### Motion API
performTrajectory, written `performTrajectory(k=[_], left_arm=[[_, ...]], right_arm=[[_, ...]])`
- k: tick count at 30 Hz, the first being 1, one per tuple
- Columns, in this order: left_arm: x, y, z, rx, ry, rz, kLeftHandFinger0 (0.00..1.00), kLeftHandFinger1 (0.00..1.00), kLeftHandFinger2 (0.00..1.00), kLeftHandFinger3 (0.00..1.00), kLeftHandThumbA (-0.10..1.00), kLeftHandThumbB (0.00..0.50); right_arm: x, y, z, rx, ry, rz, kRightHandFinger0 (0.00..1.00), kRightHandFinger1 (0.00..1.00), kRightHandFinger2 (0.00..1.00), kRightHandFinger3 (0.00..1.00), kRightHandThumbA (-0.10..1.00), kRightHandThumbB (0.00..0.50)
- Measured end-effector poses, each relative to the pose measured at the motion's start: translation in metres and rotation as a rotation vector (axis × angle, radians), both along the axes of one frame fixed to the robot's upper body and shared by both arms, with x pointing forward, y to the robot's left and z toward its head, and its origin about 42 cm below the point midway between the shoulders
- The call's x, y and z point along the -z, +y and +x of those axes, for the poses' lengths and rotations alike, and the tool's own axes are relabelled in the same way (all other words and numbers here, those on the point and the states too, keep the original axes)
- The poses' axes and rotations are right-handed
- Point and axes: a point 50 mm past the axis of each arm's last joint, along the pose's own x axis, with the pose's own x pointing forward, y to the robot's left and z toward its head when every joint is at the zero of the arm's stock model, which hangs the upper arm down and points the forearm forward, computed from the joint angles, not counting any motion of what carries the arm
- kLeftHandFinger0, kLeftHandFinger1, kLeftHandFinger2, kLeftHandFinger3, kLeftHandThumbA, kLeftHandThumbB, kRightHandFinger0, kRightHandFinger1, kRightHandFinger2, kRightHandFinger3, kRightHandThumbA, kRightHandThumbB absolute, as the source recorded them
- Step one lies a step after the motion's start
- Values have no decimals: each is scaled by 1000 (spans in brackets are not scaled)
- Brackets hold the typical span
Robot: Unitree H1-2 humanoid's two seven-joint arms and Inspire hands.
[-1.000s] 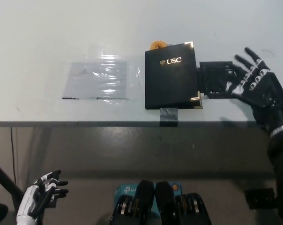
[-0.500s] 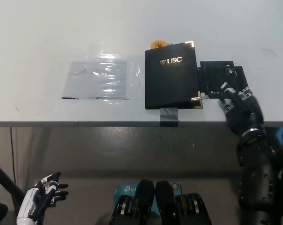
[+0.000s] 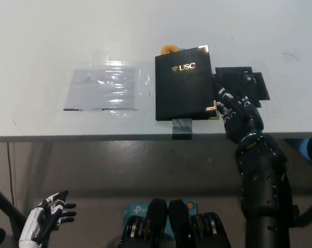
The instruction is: The robot uses its right hand to push the cover of the diary kept in the middle of the desk towards the left to open it
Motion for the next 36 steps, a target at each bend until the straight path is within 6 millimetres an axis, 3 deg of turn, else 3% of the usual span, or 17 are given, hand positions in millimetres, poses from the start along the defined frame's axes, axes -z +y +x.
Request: performTrajectory(k=[10, 12, 14, 17, 19, 22, 27, 32, 36], left_arm=[[-1, -1, 0, 3, -2, 1, 619, 522, 514, 713, 595, 321], [-1, -1, 1, 5, -4, 1, 619, 511, 506, 705, 592, 339], [-2, -1, 2, 6, -6, 0, 621, 510, 508, 709, 597, 328], [-1, -1, 0, 5, -2, 2, 617, 531, 544, 715, 601, 318], [-1, -1, 1, 6, -4, 2, 618, 538, 554, 725, 599, 310], [-2, -2, 2, 8, -5, 1, 610, 528, 538, 714, 592, 341], [-2, -1, 2, 8, -5, 1, 614, 513, 511, 722, 608, 314], [-2, -2, 2, 10, -5, 1, 615, 521, 526, 715, 598, 321], [0, -5, 1, 21, -1, -1, 605, 528, 533, 719, 586, 322]], right_arm=[[-8, 8, 9, -29, 1, -80, 916, 950, 926, 987, 1000, 124], [-11, 14, 11, -50, -4, -89, 917, 947, 915, 950, 1000, 137], [-15, 27, 14, -88, -10, -105, 925, 950, 918, 946, 1000, 133], [-17, 32, 15, -101, -13, -132, 953, 975, 955, 970, 1000, 119], [-16, 33, 16, -110, -11, -152, 962, 981, 967, 982, 1000, 112], [-18, 35, 16, -121, -16, -176, 968, 989, 983, 990, 1000, 116], [-18, 37, 15, -127, -21, -195, 1000, 1000, 1000, 1000, 1000, 92], [-11, 40, 10, -131, -17, -198, 991, 1000, 1000, 1000, 1000, 79], [-6, 43, 7, -124, -21, -203, 990, 1000, 1000, 1000, 1000, 105]])
